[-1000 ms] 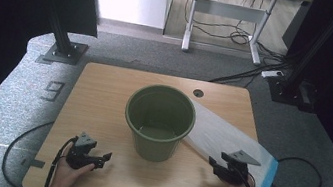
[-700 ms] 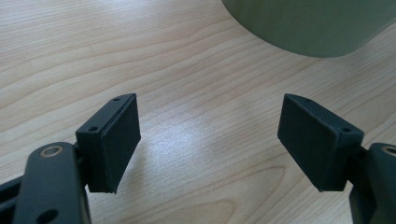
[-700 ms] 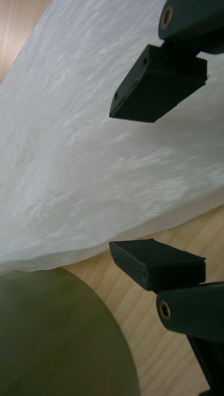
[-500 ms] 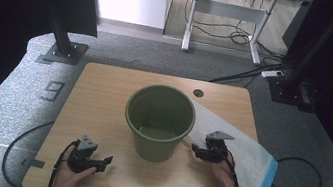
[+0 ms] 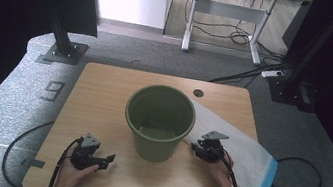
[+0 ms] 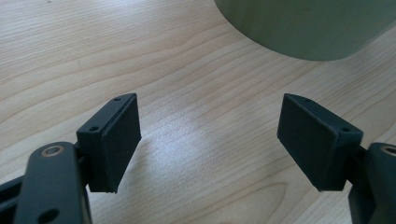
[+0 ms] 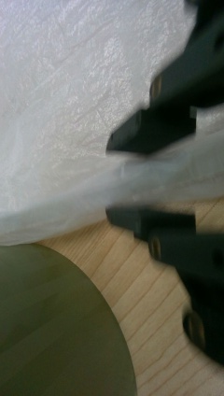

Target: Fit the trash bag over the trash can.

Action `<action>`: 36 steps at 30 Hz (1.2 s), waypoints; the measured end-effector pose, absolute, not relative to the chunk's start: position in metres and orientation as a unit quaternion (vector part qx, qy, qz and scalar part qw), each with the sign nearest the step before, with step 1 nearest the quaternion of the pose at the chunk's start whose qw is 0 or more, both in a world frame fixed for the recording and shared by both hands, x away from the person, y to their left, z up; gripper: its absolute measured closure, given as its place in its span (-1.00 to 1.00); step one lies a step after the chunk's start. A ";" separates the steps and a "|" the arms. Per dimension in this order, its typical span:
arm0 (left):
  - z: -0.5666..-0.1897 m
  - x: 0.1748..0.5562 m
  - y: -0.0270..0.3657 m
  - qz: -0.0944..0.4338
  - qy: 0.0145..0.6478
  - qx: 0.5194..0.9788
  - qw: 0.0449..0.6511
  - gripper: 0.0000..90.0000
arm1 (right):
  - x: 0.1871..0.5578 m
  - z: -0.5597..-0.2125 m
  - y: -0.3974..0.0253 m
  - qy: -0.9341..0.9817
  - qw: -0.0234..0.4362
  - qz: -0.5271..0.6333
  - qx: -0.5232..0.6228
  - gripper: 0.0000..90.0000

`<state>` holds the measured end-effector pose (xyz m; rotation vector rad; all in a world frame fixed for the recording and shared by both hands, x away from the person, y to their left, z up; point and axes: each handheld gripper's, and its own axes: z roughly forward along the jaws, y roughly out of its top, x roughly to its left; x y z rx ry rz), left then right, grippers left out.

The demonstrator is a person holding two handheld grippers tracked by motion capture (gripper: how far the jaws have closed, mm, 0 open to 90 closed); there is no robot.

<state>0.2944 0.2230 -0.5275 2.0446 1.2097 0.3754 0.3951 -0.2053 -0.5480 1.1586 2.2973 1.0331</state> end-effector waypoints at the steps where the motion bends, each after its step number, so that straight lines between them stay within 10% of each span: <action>1: -0.528 0.295 0.223 0.145 0.468 0.795 0.358 -0.53 | 0.395 -0.548 -0.205 0.815 0.183 0.366 0.411 0.49; 5: -0.529 0.299 0.220 0.145 0.473 0.795 0.353 -0.52 | 0.387 -0.550 -0.212 0.800 0.185 0.374 0.431 0.96; 15: -0.526 0.298 0.227 0.148 0.474 0.791 0.357 -0.52 | 0.337 -0.546 -0.230 0.805 0.193 0.348 0.439 0.96; 20: -0.526 0.300 0.226 0.148 0.469 0.795 0.355 -0.52 | 0.340 -0.534 -0.224 0.799 0.213 0.376 0.418 0.19; 24: -0.527 0.302 0.226 0.150 0.469 0.796 0.351 -0.52 | 0.355 -0.526 -0.209 0.799 0.218 0.390 0.402 -0.04; 36: -0.526 0.298 0.229 0.154 0.470 0.794 0.354 -0.51 | 0.384 -0.546 -0.186 0.814 0.200 0.357 0.411 0.11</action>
